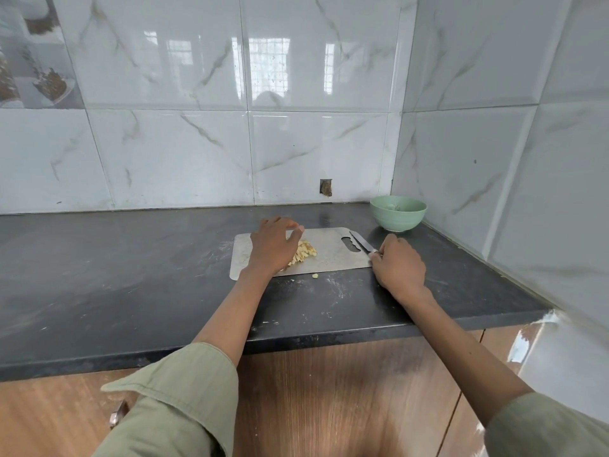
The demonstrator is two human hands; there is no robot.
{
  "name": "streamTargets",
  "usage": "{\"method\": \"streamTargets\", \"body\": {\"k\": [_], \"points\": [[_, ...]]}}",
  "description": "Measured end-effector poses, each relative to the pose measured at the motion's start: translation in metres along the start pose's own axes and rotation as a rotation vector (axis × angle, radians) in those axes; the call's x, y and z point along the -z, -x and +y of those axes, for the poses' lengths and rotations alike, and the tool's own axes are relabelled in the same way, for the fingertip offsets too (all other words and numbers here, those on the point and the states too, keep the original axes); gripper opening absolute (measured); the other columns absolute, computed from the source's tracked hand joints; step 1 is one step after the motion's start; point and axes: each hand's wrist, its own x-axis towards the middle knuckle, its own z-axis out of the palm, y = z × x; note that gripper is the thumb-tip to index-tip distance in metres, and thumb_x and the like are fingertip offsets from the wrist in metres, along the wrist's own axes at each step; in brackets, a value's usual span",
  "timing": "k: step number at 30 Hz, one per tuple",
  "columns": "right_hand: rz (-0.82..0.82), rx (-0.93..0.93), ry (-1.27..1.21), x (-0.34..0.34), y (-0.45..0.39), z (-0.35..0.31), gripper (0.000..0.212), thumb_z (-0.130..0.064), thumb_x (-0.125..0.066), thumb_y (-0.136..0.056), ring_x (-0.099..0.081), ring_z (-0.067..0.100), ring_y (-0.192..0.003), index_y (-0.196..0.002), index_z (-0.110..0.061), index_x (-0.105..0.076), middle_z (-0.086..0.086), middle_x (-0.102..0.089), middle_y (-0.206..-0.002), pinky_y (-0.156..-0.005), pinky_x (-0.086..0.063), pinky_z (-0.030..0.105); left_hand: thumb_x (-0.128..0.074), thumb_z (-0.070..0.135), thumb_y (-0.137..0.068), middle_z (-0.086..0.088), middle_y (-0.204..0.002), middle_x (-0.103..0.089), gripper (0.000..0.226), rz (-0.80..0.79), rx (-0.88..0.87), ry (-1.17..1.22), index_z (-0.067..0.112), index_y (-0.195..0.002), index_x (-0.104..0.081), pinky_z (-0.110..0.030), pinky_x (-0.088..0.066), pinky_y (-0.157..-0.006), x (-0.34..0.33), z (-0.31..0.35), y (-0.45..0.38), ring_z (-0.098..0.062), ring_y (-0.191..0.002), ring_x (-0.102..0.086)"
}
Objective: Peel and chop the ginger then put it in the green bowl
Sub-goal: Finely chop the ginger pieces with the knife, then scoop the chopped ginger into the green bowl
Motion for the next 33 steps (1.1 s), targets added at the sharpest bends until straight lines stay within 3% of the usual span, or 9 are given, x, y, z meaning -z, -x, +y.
{"method": "streamTargets", "body": {"k": [7, 10, 13, 15, 17, 22, 27, 30, 33], "points": [[0.001, -0.044, 0.001, 0.0, -0.008, 0.002, 0.029, -0.035, -0.056, -0.096, -0.055, 0.036, -0.11, -0.111, -0.01, -0.057, 0.012, -0.057, -0.118, -0.08, -0.046, 0.042, -0.046, 0.045, -0.106, 0.005, -0.14, -0.058, 0.035, 0.002, 0.013, 0.003, 0.026, -0.126, -0.067, -0.044, -0.03, -0.103, 0.0, -0.005, -0.003, -0.021, -0.14, -0.039], [0.133, 0.005, -0.054, 0.008, -0.02, -0.001, 0.036, -0.039, -0.058, -0.097, -0.057, 0.038, -0.109, -0.12, -0.011, -0.054, 0.013, -0.057, -0.12, -0.079, -0.047, 0.044, -0.043, 0.048, -0.106, 0.004, -0.138, -0.059, 0.038, 0.018, 0.035, 0.027, 0.026, -0.126, -0.066, -0.047, -0.036, -0.107, 0.0, -0.01, -0.008, -0.022, -0.137, -0.042], [0.117, 0.037, -0.058, 0.017, -0.043, 0.001, 0.055, -0.035, -0.058, -0.099, -0.063, 0.042, -0.106, -0.147, -0.02, -0.037, 0.015, -0.064, -0.118, -0.078, -0.046, 0.044, -0.035, 0.061, -0.102, 0.005, -0.131, -0.062, 0.055, 0.036, 0.097, 0.155, 0.024, -0.124, -0.068, -0.046, -0.042, -0.106, 0.008, -0.018, -0.014, -0.018, -0.129, -0.048], [0.038, 0.0, -0.018, 0.016, -0.061, 0.007, 0.066, -0.039, -0.06, -0.099, -0.063, 0.043, -0.109, -0.155, -0.025, -0.027, 0.019, -0.066, -0.119, -0.087, -0.049, 0.048, -0.03, 0.07, -0.099, 0.009, -0.121, -0.062, 0.07, 0.07, 0.139, 0.3, 0.019, -0.121, -0.072, -0.037, -0.042, -0.098, 0.015, -0.025, -0.016, -0.011, -0.115, -0.054], [-0.006, -0.044, -0.003, 0.008, -0.078, 0.016, 0.058, -0.04, -0.061, -0.099, -0.061, 0.045, -0.112, -0.148, -0.022, -0.036, 0.021, -0.065, -0.121, -0.09, -0.049, 0.049, -0.03, 0.07, -0.102, 0.01, -0.123, -0.061, 0.068, 0.094, 0.229, 0.442, 0.021, -0.123, -0.073, -0.031, -0.039, -0.097, 0.017, -0.03, -0.018, -0.009, -0.114, -0.053], [0.076, 0.061, -0.086, -0.011, -0.107, 0.009, 0.018, -0.02, -0.057, -0.099, -0.062, 0.042, -0.097, -0.112, -0.009, -0.062, 0.021, -0.069, -0.104, -0.077, -0.049, 0.042, -0.027, 0.072, -0.102, -0.002, -0.14, -0.062, 0.072, 0.079, 0.376, 0.525, 0.021, -0.126, -0.071, -0.044, -0.041, -0.112, 0.013, -0.037, -0.022, -0.022, -0.131, -0.053], [-0.002, 0.172, -0.298, -0.026, -0.117, -0.037, 0.006, -0.018, -0.063, -0.093, -0.066, 0.026, -0.086, -0.089, -0.015, -0.067, 0.004, -0.072, -0.084, -0.075, -0.049, 0.035, -0.031, 0.072, -0.101, -0.001, -0.142, -0.062, 0.069, 0.029, 0.358, 0.493, 0.022, -0.128, -0.071, -0.035, -0.039, -0.098, 0.012, -0.036, -0.021, -0.019, -0.124, -0.056], [-0.14, 0.173, -0.536, -0.044, -0.119, -0.062, 0.011, -0.02, -0.068, -0.089, -0.073, 0.02, -0.084, -0.078, -0.022, -0.066, -0.003, -0.074, -0.067, -0.085, -0.058, 0.045, -0.034, 0.07, -0.101, 0.0, -0.141, -0.061, 0.067, -0.019, 0.328, 0.463, 0.022, -0.129, -0.07, -0.031, -0.034, -0.093, 0.011, -0.035, -0.02, -0.013, -0.112, -0.052], [-0.244, 0.273, -0.626, -0.059, -0.121, -0.078, 0.012, -0.017, -0.067, -0.094, -0.074, 0.02, -0.079, -0.083, -0.021, -0.065, -0.003, -0.074, -0.066, -0.086, -0.06, 0.051, -0.035, 0.073, -0.1, 0.001, -0.142, -0.062, 0.069, -0.033, 0.309, 0.436, 0.022, -0.131, -0.069, -0.03, -0.034, -0.093, 0.01, -0.035, -0.02, -0.013, -0.113, -0.054]]}}
